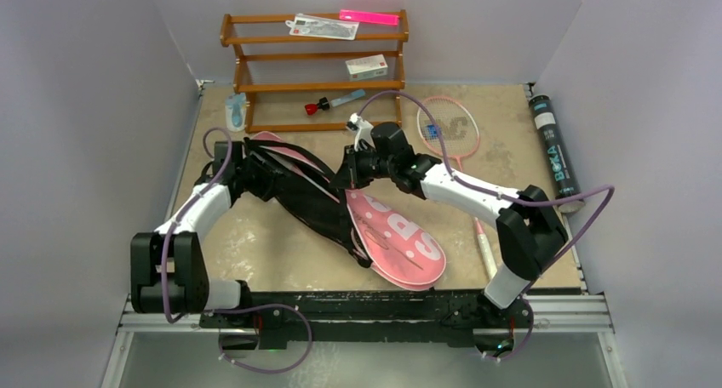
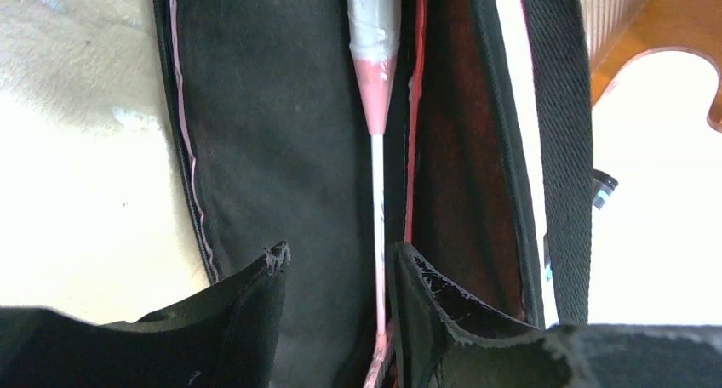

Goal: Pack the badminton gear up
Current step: Place the racket in the racket bag, then pick up the racket from the center of the board.

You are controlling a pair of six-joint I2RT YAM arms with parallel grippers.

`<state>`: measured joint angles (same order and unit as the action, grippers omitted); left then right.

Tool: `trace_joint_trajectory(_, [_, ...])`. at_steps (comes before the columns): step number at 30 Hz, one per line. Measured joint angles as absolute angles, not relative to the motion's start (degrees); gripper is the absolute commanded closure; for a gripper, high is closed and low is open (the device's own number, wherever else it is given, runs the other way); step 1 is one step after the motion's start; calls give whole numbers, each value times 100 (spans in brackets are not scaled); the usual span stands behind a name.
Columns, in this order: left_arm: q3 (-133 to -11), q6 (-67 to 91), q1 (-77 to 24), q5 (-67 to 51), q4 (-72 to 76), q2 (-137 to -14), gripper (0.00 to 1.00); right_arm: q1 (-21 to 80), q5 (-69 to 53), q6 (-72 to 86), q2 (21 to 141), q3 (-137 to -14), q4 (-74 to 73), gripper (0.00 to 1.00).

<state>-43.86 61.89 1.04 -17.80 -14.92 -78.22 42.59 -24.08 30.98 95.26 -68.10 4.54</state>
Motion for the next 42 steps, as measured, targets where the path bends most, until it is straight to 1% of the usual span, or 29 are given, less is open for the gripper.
trace_joint_trajectory(4, [-4383,6125,104,-1796,-1811,-7365,56,4110,-2620,3201,9640,-6855,534,100])
trace_joint_trajectory(8, [-4121,6158,104,-1938,-1844,-6565,57,4025,-2729,3221,9710,-6877,642,100])
trace_joint_trajectory(11, [-3605,6326,104,-2084,-1787,-6066,58,4005,-2814,3223,9725,-6877,681,100])
trace_joint_trajectory(15, [-2757,6667,23,-2196,-1656,-5728,58,4005,-2856,3221,9725,-6877,687,100])
trace_joint_trajectory(21, [-2102,6982,-204,-2248,-1243,-5789,57,4005,-2963,3216,9725,-6901,681,100])
trace_joint_trajectory(24, [-1994,7089,-207,-2340,-694,-6180,57,4005,-2980,3214,9725,-6923,683,100])
trace_joint_trajectory(26, [-1988,7113,-207,-2397,-384,-6506,59,4005,-2993,3214,9725,-6928,681,100])
trace_joint_trajectory(27, [-1984,7124,-207,-2423,-209,-6654,62,4005,-3004,3212,9725,-6928,679,100])
trace_joint_trajectory(28, [-1975,7137,-207,-2449,-45,-6757,69,4005,-3017,3210,9725,-6928,679,100])
trace_joint_trajectory(29, [-1955,7150,-207,-2506,185,-6871,80,4005,-3026,3210,9725,-6928,679,100])
trace_joint_trajectory(30, [-1942,7166,-209,-2556,390,-6971,95,4005,-3033,3210,9725,-6928,679,100])
trace_joint_trajectory(31, [-1940,7192,-209,-2600,556,-7067,100,4005,-3059,3208,9723,-6928,679,100])
trace_joint_trajectory(32, [-1940,7179,-207,-2622,657,-7135,100,4005,-3068,3208,9723,-6928,676,100])
trace_joint_trajectory(33, [-1964,7133,-207,-2639,683,-7203,100,4005,-3068,3208,9723,-6928,679,95])
trace_joint_trajectory(36, [-2196,6923,-220,-2528,362,-7242,100,3994,-3039,3166,9721,-6930,626,63])
trace_joint_trajectory(39, [-2458,6687,-261,-2329,-97,-6967,100,3979,-2961,3020,9660,-6993,438,41])
trace_joint_trajectory(40, [-2497,6632,-266,-2228,-215,-6810,100,3977,-2919,2958,9603,-7019,342,34])
trace_joint_trajectory(41, [-2521,6569,-266,-2137,-322,-6628,100,3968,-2845,2880,9502,-7022,246,30])
trace_joint_trajectory(42, [-2536,6504,-266,-2029,-423,-6460,100,3962,-2755,2814,9371,-7022,137,29])
